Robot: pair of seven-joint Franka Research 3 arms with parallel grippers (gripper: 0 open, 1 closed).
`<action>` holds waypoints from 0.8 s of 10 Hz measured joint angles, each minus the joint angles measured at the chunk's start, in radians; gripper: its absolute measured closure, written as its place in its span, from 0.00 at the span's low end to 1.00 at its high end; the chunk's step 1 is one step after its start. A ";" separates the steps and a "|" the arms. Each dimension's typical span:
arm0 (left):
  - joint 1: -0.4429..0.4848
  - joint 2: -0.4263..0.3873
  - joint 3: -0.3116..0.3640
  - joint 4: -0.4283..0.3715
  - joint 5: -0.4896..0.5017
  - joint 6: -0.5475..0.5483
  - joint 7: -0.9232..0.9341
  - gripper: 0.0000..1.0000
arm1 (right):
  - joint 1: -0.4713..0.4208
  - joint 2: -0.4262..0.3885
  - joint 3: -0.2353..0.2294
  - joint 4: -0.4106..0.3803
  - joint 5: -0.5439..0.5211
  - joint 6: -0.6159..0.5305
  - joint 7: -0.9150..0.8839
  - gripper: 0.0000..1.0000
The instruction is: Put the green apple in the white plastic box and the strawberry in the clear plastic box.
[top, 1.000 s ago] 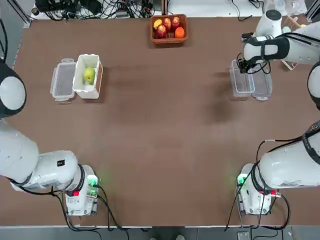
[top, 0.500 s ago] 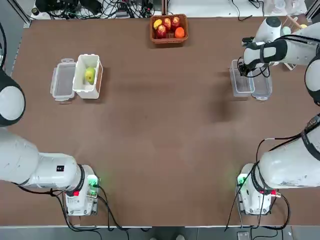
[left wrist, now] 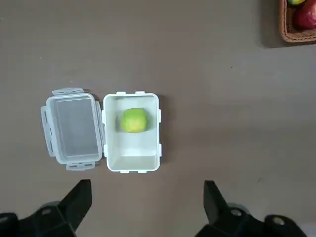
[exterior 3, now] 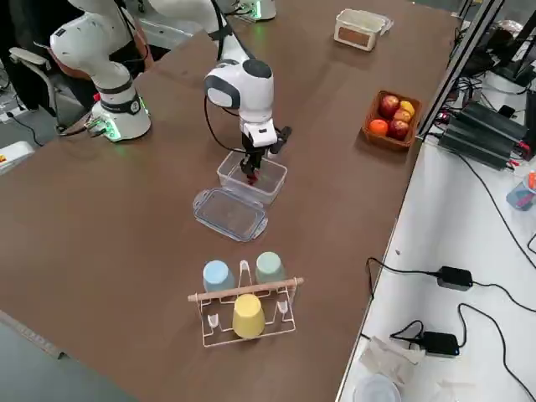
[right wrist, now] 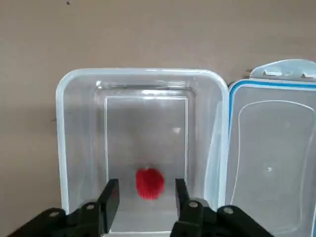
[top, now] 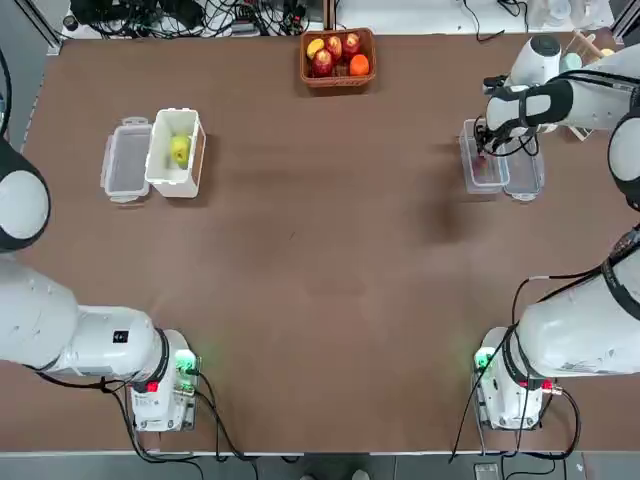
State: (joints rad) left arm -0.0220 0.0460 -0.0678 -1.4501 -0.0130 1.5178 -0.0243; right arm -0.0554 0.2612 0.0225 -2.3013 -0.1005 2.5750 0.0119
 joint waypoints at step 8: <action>0.002 0.000 0.000 0.000 -0.044 0.000 0.000 0.00 | -0.026 -0.056 -0.001 0.116 0.000 -0.240 -0.007 0.10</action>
State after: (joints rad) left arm -0.0203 0.0460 -0.0676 -1.4498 -0.0566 1.5177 -0.0244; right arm -0.0816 0.2051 0.0217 -2.1849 -0.1005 2.3351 0.0047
